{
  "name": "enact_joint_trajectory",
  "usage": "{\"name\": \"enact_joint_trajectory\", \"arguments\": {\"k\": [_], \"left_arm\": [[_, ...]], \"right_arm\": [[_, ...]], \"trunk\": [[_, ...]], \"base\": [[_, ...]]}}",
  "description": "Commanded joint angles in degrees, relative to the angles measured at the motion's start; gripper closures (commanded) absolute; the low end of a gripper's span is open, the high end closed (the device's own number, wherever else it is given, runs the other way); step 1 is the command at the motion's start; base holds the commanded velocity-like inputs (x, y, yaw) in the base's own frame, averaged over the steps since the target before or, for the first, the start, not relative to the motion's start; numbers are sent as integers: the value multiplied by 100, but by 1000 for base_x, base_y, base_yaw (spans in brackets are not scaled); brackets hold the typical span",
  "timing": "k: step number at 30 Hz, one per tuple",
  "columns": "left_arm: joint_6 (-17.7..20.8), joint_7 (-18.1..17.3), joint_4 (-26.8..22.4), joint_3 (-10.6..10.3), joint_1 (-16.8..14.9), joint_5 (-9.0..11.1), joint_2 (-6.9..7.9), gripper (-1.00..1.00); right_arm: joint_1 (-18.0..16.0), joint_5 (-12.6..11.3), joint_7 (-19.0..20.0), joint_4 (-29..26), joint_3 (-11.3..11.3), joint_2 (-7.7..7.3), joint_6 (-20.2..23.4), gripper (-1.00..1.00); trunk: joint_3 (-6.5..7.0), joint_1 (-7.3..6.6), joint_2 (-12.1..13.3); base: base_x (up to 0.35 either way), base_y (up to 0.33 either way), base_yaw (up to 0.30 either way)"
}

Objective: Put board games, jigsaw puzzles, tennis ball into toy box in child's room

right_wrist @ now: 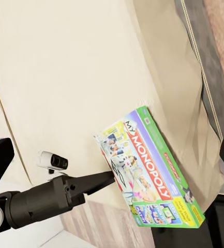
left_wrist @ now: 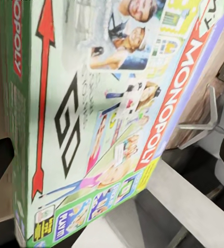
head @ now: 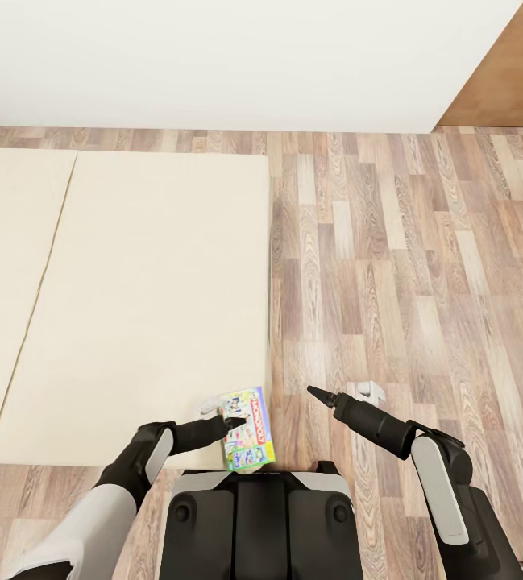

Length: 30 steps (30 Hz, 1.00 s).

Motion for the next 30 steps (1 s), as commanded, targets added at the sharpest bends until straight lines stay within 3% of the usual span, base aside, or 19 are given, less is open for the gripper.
{"name": "enact_joint_trajectory", "arguments": {"k": [1, 30], "left_arm": [[32, -16, -1, 33, -1, 11, -15, -100], [-3, -134, 1, 22, -3, 9, -33, -100]], "right_arm": [[-3, 29, 43, -2, -16, 6, 34, -100], [-3, 29, 43, -2, -16, 6, 34, -100]], "trunk": [[-6, 3, -9], [-6, 3, -9]], "base": [[0, 0, 0], [0, 0, 0]]}}
